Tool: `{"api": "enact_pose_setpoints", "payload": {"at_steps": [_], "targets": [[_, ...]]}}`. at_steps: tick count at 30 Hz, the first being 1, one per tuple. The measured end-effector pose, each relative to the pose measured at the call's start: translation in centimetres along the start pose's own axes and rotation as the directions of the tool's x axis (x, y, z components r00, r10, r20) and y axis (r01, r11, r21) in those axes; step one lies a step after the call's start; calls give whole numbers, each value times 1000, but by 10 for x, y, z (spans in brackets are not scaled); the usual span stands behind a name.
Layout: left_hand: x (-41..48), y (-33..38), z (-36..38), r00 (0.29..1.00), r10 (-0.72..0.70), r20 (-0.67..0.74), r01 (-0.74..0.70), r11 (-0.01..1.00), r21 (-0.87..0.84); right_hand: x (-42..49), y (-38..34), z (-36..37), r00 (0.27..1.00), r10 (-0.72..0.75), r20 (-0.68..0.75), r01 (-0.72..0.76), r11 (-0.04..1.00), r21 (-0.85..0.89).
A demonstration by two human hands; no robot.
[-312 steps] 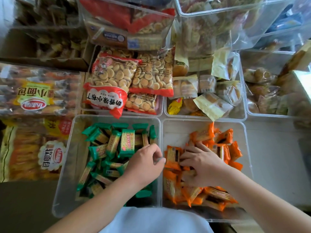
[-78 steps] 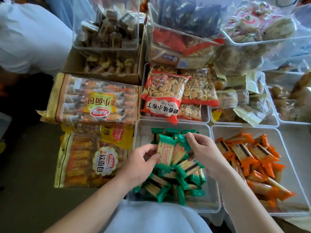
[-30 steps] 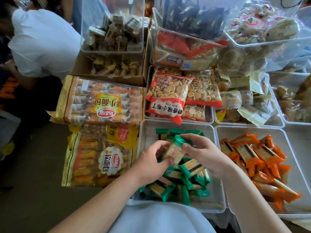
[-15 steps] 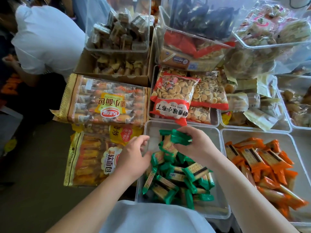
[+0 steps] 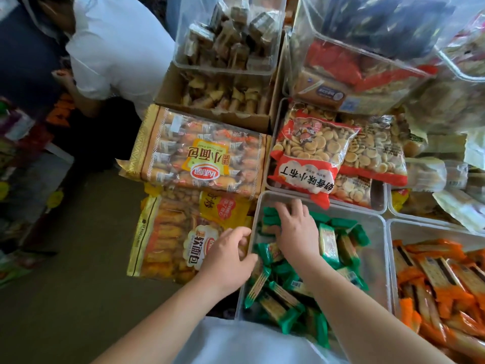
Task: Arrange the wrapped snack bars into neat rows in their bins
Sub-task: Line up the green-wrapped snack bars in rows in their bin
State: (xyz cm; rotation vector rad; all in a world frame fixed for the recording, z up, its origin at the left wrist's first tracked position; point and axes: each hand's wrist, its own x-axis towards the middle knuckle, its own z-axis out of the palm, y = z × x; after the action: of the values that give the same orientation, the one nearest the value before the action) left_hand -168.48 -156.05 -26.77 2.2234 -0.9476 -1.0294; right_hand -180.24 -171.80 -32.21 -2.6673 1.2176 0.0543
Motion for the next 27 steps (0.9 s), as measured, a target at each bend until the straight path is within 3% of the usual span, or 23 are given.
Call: {"api": "enact_pose_setpoints", "payload": {"at_steps": [4, 6, 8, 10, 13, 18, 22, 24, 27], "targets": [[-2, -2, -4, 1000, -14, -17, 14, 999, -42, 1, 8, -6, 995, 99, -17, -96, 990, 108], [-4, -2, -4, 1000, -10, -30, 9, 999, -53, -3, 12, -11, 998, 33, 46, -42, 980, 194], [-8, -2, -3, 999, -2, -40, -1, 998, -69, -11, 13, -13, 970, -92, 223, 34, 968, 250], [-11, -1, 0, 999, 7, -51, -11, 996, -83, -14, 10, -11, 898, -189, 398, 126, 976, 179], [-15, 2, 2, 998, 6, -58, -11, 996, -93, -11, 3, -3, 847, -207, 489, 232, 973, 9], [-23, 2, -3, 998, 7, -64, -12, 996, -84, -14, 1, -1, 864, -237, 444, 261, 965, 8], [-29, 10, 1, 993, 80, -84, -85, 994, -65, -35, 11, -33, 965, -174, 195, 128, 965, 228], [-31, 18, 7, 987, 132, -96, -139, 988, -67, -50, 15, -57, 990, 12, 141, -80, 873, 481], [-33, 31, 17, 988, 157, -10, -157, 975, -159, -73, 22, -83, 947, 160, 279, -321, 511, 798]]}}
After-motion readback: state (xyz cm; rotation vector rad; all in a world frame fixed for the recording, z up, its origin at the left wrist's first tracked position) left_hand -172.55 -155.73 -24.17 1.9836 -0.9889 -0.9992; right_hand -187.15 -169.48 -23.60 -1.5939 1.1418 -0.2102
